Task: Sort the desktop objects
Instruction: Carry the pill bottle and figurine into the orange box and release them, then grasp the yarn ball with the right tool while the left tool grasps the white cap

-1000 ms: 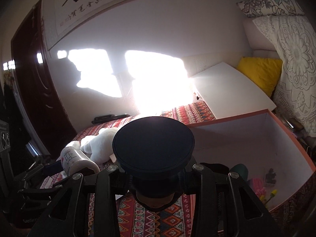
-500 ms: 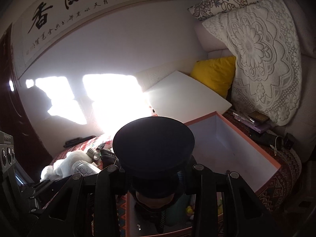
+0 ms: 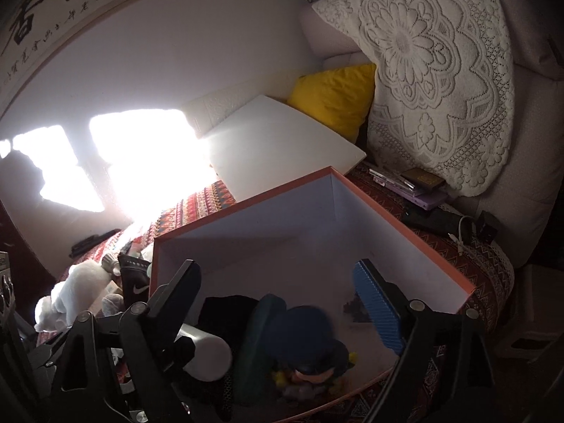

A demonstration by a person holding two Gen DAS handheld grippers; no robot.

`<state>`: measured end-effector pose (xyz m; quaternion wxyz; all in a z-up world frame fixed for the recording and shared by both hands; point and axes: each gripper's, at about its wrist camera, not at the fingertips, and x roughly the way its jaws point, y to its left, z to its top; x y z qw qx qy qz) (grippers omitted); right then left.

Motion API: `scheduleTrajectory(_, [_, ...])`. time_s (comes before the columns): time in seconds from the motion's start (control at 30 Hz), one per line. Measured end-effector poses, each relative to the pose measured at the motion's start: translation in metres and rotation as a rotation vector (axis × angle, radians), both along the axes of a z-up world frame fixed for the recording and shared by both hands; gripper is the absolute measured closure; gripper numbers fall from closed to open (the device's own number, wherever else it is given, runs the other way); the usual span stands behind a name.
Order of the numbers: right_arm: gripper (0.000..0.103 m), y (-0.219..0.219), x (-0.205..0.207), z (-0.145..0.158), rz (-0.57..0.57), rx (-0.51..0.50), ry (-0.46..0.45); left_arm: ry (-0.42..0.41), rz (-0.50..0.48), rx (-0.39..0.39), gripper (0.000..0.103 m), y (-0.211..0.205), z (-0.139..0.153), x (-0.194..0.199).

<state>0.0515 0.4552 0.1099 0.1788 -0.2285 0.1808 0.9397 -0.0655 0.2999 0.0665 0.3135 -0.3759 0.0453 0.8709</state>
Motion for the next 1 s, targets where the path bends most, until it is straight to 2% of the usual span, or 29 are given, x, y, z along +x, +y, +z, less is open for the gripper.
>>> scheduleTrajectory(0.17, [0.008, 0.002, -0.006, -0.004, -0.024, 0.008, -0.017, -0.001, 0.047, 0.017, 0.010, -0.023, 0.003, -0.006])
scheduleTrajectory(0.43, [0.008, -0.038, -0.021, -0.001, 0.024, 0.026, -0.028, 0.023, 0.116, 0.043, 0.009, -0.074, 0.015, -0.004])
scheduleTrajectory(0.67, [0.008, -0.094, -0.040, 0.001, 0.106, 0.055, -0.031, 0.024, 0.208, 0.034, 0.009, -0.133, 0.014, -0.008])
scheduleTrajectory(1.0, [0.008, -0.196, -0.081, -0.010, 0.289, 0.107, -0.075, 0.018, 0.365, 0.016, 0.009, -0.234, 0.000, -0.018])
